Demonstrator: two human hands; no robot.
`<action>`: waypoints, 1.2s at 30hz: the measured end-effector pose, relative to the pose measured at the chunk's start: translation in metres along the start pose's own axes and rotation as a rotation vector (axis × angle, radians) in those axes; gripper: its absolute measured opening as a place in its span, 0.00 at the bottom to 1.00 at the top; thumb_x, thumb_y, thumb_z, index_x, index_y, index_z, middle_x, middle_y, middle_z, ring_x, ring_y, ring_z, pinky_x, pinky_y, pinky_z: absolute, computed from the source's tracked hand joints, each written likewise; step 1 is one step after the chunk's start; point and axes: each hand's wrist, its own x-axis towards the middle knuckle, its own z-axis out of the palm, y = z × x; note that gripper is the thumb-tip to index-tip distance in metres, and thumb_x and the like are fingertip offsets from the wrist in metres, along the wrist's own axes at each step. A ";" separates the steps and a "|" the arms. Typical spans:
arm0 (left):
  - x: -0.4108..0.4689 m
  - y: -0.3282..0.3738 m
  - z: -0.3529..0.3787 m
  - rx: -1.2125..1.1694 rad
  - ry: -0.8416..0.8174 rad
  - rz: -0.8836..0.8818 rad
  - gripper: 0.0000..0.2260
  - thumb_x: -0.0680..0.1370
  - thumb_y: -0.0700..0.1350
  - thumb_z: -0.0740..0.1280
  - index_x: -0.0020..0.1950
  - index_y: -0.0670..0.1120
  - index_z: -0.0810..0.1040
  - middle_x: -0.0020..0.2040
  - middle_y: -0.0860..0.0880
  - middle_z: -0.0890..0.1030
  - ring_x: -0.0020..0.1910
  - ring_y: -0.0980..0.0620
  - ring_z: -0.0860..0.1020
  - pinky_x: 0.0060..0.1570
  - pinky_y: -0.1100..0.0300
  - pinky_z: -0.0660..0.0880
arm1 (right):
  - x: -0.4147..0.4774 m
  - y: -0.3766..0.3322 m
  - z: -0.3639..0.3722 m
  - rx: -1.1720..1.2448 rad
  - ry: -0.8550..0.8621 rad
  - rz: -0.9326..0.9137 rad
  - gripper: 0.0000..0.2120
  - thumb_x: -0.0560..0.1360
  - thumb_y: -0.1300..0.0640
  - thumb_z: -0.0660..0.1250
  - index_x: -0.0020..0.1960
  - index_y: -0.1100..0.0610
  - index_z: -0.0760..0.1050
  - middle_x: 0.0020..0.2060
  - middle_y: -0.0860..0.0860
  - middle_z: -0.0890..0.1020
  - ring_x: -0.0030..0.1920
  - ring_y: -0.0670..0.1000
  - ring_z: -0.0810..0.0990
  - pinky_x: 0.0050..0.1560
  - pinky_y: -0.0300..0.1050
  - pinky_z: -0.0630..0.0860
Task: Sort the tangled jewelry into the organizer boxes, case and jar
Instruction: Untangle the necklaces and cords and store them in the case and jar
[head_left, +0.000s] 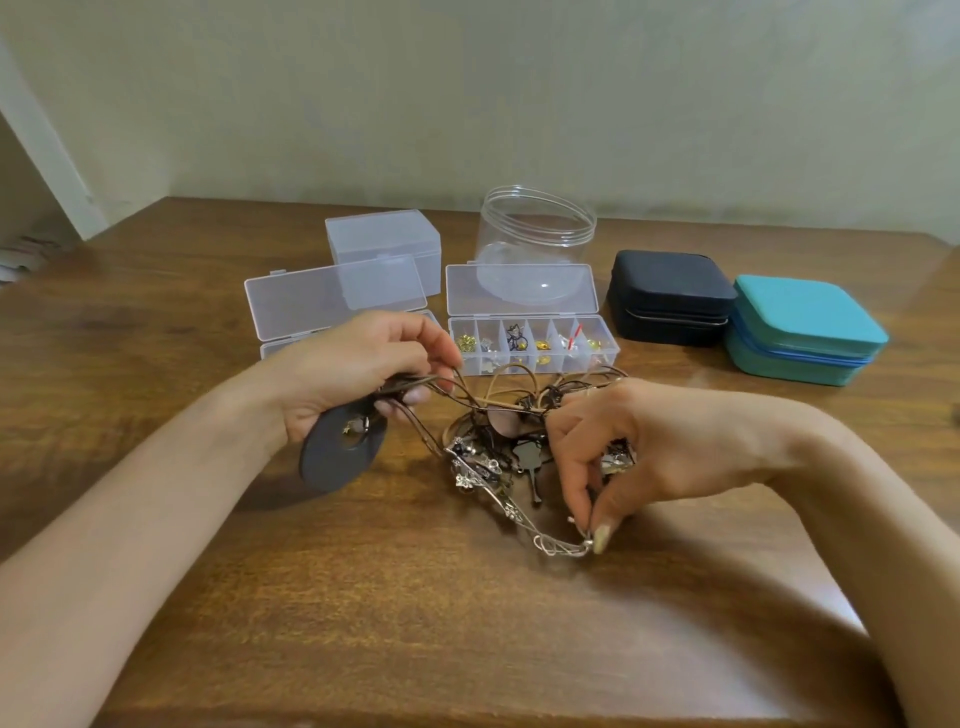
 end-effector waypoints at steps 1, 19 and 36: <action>0.000 0.000 0.001 -0.007 -0.011 -0.002 0.11 0.78 0.29 0.54 0.45 0.39 0.74 0.38 0.44 0.75 0.21 0.58 0.69 0.18 0.69 0.64 | -0.002 -0.001 -0.002 0.010 -0.016 -0.001 0.05 0.68 0.56 0.76 0.42 0.49 0.83 0.40 0.42 0.77 0.46 0.45 0.76 0.48 0.41 0.73; -0.009 -0.010 0.018 0.702 -0.069 0.492 0.06 0.76 0.52 0.65 0.49 0.52 0.77 0.36 0.54 0.83 0.32 0.58 0.79 0.31 0.71 0.72 | -0.007 0.026 -0.024 -0.031 0.573 0.304 0.07 0.70 0.57 0.73 0.45 0.46 0.80 0.42 0.47 0.81 0.39 0.41 0.77 0.36 0.28 0.71; 0.026 -0.019 0.042 1.023 -0.045 0.507 0.10 0.74 0.53 0.69 0.51 0.53 0.71 0.50 0.56 0.71 0.49 0.58 0.68 0.51 0.61 0.68 | -0.012 0.025 -0.027 0.408 0.683 0.197 0.02 0.73 0.64 0.70 0.43 0.60 0.77 0.38 0.54 0.84 0.39 0.47 0.82 0.42 0.39 0.78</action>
